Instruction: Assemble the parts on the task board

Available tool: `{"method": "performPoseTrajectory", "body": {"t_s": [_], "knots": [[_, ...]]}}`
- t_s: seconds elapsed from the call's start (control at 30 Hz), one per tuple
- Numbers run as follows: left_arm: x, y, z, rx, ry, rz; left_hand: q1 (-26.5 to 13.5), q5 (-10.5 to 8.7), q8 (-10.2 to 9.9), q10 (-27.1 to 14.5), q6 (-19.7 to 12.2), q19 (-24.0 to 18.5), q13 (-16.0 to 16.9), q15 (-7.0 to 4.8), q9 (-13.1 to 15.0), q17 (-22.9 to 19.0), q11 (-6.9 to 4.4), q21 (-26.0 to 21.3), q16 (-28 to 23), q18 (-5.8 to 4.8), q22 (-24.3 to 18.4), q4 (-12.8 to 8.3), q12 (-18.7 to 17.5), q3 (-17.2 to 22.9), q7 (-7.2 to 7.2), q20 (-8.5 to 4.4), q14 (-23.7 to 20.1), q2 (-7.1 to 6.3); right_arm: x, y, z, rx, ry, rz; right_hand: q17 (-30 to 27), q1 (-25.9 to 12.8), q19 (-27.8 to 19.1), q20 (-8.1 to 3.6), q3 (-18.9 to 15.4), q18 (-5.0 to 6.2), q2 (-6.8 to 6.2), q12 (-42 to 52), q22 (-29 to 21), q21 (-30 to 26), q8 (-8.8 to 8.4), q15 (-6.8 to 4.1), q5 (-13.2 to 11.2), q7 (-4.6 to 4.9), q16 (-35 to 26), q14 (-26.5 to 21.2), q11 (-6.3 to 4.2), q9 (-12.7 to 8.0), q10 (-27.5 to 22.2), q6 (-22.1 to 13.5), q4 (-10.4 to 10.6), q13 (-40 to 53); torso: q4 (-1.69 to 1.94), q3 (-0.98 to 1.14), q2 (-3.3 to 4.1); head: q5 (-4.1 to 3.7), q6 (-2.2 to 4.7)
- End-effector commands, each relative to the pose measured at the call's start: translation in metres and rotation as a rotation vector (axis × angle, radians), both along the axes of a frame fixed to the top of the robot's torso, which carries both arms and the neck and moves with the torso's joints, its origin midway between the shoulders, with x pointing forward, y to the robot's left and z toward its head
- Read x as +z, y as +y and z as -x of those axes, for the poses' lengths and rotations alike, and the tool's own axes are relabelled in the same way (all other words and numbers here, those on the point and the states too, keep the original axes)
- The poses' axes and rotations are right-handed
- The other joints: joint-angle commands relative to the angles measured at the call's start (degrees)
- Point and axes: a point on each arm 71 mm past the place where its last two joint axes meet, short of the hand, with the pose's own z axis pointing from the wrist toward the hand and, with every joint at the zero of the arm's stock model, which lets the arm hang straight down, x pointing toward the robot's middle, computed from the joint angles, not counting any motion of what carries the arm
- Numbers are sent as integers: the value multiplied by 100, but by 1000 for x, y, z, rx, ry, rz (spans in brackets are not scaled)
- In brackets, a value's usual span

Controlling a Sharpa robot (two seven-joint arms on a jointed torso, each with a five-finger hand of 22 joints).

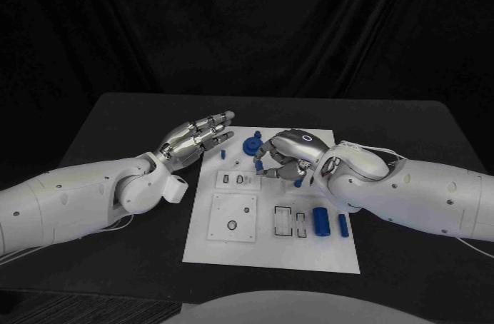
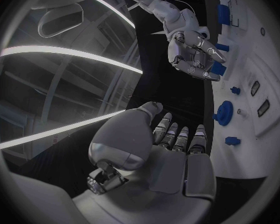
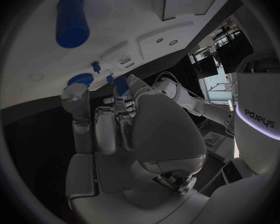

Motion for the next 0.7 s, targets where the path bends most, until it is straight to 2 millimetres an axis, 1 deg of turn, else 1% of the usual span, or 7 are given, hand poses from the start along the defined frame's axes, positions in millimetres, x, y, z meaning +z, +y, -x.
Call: {"method": "performPoseTrajectory", "body": {"t_s": [0.03, 0.13, 0.3, 0.4, 0.7], "knots": [[3, -2, 1, -2, -32, 37, -37, 36, -18, -33, -27, 0, -5, 22, -5, 3, 8, 22, 12, 61, 3, 7, -17, 24, 18, 27, 17, 9, -6, 1, -3, -37, 20, 20, 858, -20, -8, 32, -30, 91, -27, 5, 606, -51, 6, 28, 15, -29, -7, 338, 26, 155, 245, 21, 2, 1223, -1, 1, 2, 6, -9], [3, -2, 1, -3, -31, 37, -37, 36, -18, -33, -27, 0, -5, 22, -5, 3, 8, 22, 12, 61, 3, 7, -17, 24, 18, 27, 17, 9, -10, 4, -4, -39, 28, 26, 854, -18, -14, 34, -30, 95, -29, 3, 600, -76, 5, 30, 26, -27, -12, 337, 28, 156, 243, 18, 0, 1222, -3, 0, 4, 8, -12], [3, -3, 1, -6, -29, 37, -37, 36, -18, -33, -27, 0, -5, 22, -5, 3, 8, 22, 12, 61, 3, 7, -17, 24, 18, 27, 17, 9, -14, 7, -4, -40, 41, 37, 840, -19, -25, 36, -32, 101, -31, -11, 591, -114, 1, 33, 38, -22, -29, 331, 32, 157, 226, 10, -1, 1209, -7, 0, 2, 19, -42], [3, -3, 1, -8, -27, 37, -37, 36, -18, -33, -27, 0, -5, 22, -5, 3, 8, 22, 12, 61, 3, 7, -17, 24, 18, 27, 17, 9, -16, 9, -5, -39, 44, 39, 837, -22, -27, 38, -34, 101, -34, -12, 590, -121, -1, 35, 43, -19, -33, 329, 35, 157, 225, 4, -1, 1208, -3, 2, 1, 14, -58], [3, -4, 1, -13, -24, 37, -43, 36, -21, -34, -33, 0, -5, 23, -5, 4, 8, 22, 13, 62, 3, 2, -19, 35, 20, 28, 18, 3, -19, 15, -7, -37, 48, 46, 832, -25, -34, 40, -35, 105, -34, -22, 585, -144, -4, 38, 49, -16, -39, 327, 38, 158, 214, -1, 0, 1200, 2, 2, 0, 4, -77]]}}
